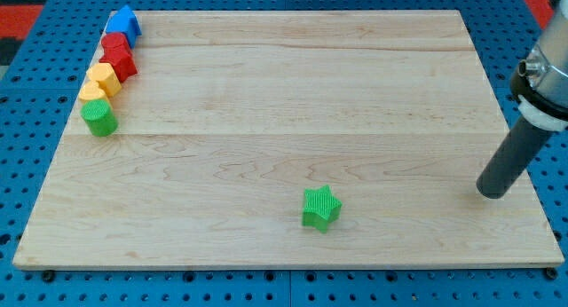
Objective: Push the green star towards the green circle
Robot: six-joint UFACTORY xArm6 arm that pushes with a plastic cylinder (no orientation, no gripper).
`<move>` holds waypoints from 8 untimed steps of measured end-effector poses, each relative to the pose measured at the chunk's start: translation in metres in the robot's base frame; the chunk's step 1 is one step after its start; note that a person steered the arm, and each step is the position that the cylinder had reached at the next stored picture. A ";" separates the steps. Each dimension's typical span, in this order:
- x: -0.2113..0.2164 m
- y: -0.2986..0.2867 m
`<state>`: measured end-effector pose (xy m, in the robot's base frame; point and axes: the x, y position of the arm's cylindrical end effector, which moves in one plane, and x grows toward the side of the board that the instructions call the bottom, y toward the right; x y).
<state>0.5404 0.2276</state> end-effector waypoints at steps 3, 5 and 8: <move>0.040 -0.226; 0.049 -0.328; 0.055 -0.449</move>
<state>0.5957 -0.2212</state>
